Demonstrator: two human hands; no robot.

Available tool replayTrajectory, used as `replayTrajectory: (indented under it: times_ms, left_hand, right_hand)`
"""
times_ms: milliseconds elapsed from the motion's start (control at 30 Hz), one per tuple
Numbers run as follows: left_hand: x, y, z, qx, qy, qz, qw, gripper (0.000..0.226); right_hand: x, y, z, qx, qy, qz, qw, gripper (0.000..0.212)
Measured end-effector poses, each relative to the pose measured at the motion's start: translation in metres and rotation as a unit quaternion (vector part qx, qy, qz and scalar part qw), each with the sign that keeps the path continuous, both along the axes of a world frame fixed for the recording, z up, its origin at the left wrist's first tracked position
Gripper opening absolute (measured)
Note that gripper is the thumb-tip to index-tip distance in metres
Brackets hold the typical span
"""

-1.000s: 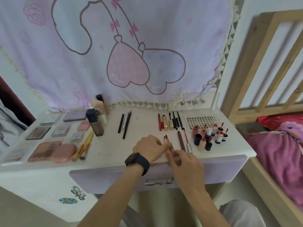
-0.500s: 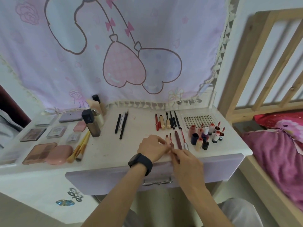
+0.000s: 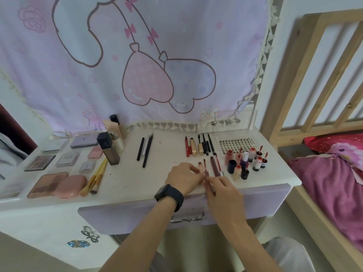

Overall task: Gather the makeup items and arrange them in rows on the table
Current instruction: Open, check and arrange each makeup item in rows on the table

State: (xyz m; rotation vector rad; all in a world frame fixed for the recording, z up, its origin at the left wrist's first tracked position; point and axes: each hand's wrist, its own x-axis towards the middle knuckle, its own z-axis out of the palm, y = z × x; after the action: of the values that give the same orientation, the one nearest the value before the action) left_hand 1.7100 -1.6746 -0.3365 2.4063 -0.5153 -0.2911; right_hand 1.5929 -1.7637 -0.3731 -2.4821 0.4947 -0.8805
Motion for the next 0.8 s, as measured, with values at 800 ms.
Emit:
replayTrajectory:
  times_ms: [800]
  left_hand:
    - [0.062, 0.113, 0.029, 0.058, -0.084, 0.112, 0.988, 0.025]
  right_hand:
    - [0.034, 0.031, 0.033, -0.024, -0.015, 0.137, 0.99, 0.025]
